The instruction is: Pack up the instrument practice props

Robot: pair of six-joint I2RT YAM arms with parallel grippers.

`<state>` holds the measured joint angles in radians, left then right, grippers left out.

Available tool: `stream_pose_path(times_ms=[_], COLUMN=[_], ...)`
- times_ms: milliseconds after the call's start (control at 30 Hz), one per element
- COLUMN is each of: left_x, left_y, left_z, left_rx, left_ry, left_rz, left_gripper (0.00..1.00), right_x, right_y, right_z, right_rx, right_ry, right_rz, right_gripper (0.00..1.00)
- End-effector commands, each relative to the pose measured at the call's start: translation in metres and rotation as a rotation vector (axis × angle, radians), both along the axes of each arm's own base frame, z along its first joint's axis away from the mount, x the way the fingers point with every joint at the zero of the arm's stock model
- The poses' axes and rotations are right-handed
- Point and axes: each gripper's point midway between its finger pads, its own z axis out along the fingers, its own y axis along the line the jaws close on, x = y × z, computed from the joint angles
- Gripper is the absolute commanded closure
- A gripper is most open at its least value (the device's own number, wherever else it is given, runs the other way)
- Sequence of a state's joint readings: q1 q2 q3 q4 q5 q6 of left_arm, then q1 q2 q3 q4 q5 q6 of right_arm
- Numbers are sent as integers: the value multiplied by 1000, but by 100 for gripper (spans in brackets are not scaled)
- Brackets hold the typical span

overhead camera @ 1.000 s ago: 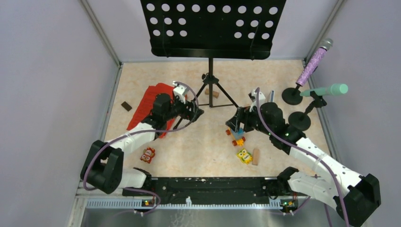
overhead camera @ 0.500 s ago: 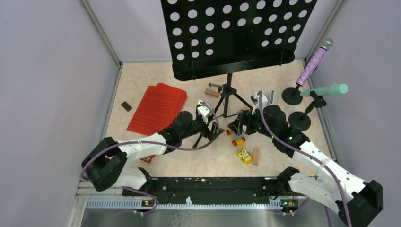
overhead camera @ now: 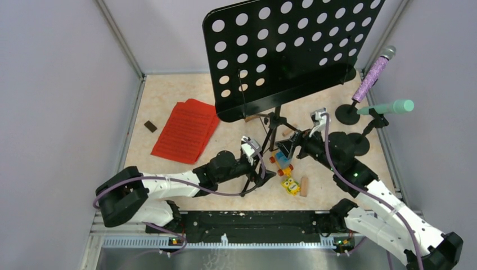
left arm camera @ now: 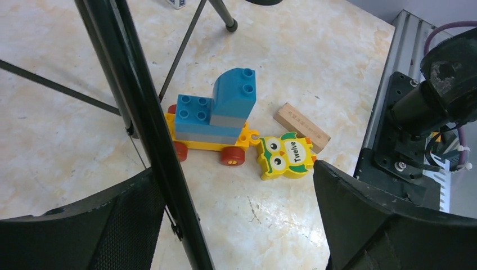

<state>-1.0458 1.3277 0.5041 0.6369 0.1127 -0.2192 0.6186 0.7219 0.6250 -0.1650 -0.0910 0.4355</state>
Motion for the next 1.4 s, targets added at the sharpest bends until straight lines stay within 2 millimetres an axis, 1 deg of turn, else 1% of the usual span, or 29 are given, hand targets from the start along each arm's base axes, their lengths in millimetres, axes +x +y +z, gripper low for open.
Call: stream_pose_path(times_ms=[0,67,133,233,267,300,367,433,500,600,700,800,967,1033,1100,1133,1200,1233,1300,1367], left_x=[-11,-3,5,13,16,18,33,51,65,76,84,84,83,85,86,88,94,99,110,116], left_y=[13,21,29,41,45,46,53,64,71,71,68,61,54,54,52,51,51,51,52,54], left_z=[-16,-10,3,28,41,49,58,65,75,93,109,117,120,121,124,126,132,133,137,141], left_rx=[49,66,68,40,12,-7,-29,-70,-112,-134,-179,-208,-217,-218,-224,-227,-234,-236,-240,-265], left_ry=[50,22,-31,-119,-151,-159,-136,-104,-119,-185,-201,-207,-219,-224,-227,-230,-235,-231,-206,-157], left_rz=[26,75,122,169,179,169,143,138,130,94,56,-9,-61,-76,-100,-106,-101,-88,-65,-63], left_gripper=[1,1,1,1,1,1,1,1,1,1,1,1,2,2,2,2,2,2,1,2], right_x=[5,5,4,6,7,9,15,25,32,45,59,69,79,79,80,81,82,82,77,71], right_y=[-4,-5,-6,-9,-10,-11,-11,-4,2,7,10,13,17,22,26,28,31,32,34,38], right_z=[51,65,80,100,110,115,123,125,131,140,144,147,142,139,137,136,134,134,133,129], right_rx=[87,109,125,133,145,139,132,111,106,112,94,85,59,40,15,3,-13,-11,4,14], right_ry=[-246,-339,-434,-574,-626,-661,-690,-690,-700,-720,-722,-729,-717,-723,-731,-732,-730,-729,-725,-719], right_rz=[-4,-2,4,-8,-16,-27,-45,-42,-33,-51,-82,-102,-108,-80,-57,-46,-30,-23,-1,35], right_gripper=[24,24,25,25,27,29,30,30,30,30,31,33,54,60,69,75,94,100,100,100])
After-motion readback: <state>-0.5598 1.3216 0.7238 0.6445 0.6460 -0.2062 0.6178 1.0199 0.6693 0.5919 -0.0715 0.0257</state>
